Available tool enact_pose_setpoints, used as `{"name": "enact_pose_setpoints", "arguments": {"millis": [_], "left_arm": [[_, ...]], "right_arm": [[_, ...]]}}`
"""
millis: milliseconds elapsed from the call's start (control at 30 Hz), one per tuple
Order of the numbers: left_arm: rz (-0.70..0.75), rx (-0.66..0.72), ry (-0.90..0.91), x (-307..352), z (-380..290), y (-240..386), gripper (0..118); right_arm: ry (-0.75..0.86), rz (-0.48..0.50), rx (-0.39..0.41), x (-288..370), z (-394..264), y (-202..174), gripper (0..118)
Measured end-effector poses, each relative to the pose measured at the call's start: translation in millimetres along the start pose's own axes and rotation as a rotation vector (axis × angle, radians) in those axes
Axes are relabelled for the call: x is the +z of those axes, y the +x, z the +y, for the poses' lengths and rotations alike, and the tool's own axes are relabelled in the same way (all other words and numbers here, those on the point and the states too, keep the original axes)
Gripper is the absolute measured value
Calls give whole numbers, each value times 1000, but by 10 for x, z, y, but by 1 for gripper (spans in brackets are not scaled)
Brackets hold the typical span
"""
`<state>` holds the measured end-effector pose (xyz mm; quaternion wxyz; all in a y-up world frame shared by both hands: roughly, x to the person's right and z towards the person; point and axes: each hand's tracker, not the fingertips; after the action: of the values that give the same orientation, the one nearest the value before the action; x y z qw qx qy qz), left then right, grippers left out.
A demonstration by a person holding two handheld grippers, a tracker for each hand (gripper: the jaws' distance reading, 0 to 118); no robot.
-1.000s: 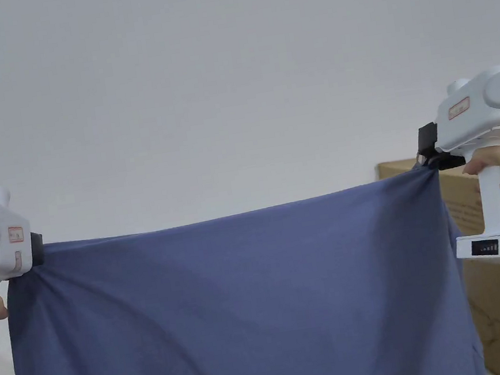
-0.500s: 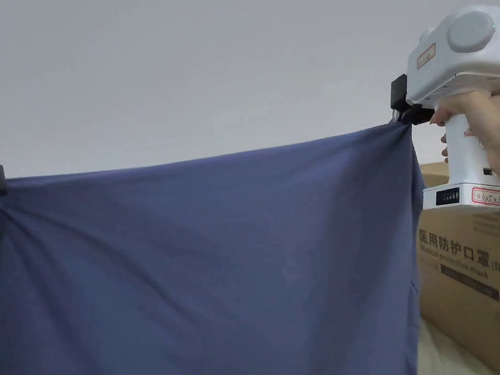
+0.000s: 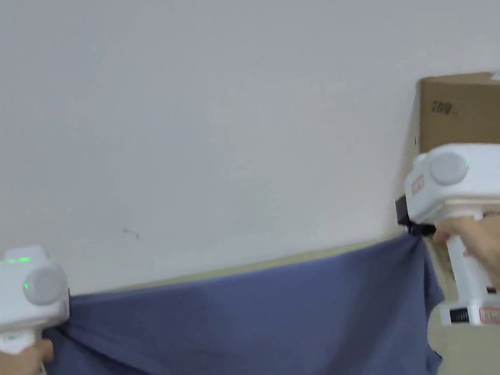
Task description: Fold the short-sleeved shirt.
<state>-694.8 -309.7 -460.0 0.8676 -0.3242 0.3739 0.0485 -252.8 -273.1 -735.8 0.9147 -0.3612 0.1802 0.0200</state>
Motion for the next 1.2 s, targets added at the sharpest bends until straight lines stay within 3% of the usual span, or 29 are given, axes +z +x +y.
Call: {"name": "enact_pose_setpoints", "arguments": {"millis": [233, 367, 533, 700, 900, 1000, 1200], "left_arm": [[-2, -27, -271, -665, -1266, 151, 2], [-35, 31, -255, -592, -1656, -114, 2], [-85, 151, -229, 98, -2157, -441, 2], [-68, -4, -222, 924, -2726, -536, 2], [-67, -12, -229, 1750, -3371, -875, 2], [-76, -12, -246, 2079, -3659, -1010, 2], [-62, -69, -273, 2654, -4272, -1147, 3]], "right_arm": [[-304, -40, -23, -870, -1521, 137, 2], [-321, -16, -12, -826, -1961, 397, 2], [-262, 60, -92, -80, -2505, 637, 2], [-264, 64, -78, 758, -3137, 767, 2], [-302, 80, -70, 1644, -3867, 963, 2], [-306, 102, -117, 2040, -4183, 1064, 2], [-323, 85, -32, 2632, -4715, 1143, 2]]}}
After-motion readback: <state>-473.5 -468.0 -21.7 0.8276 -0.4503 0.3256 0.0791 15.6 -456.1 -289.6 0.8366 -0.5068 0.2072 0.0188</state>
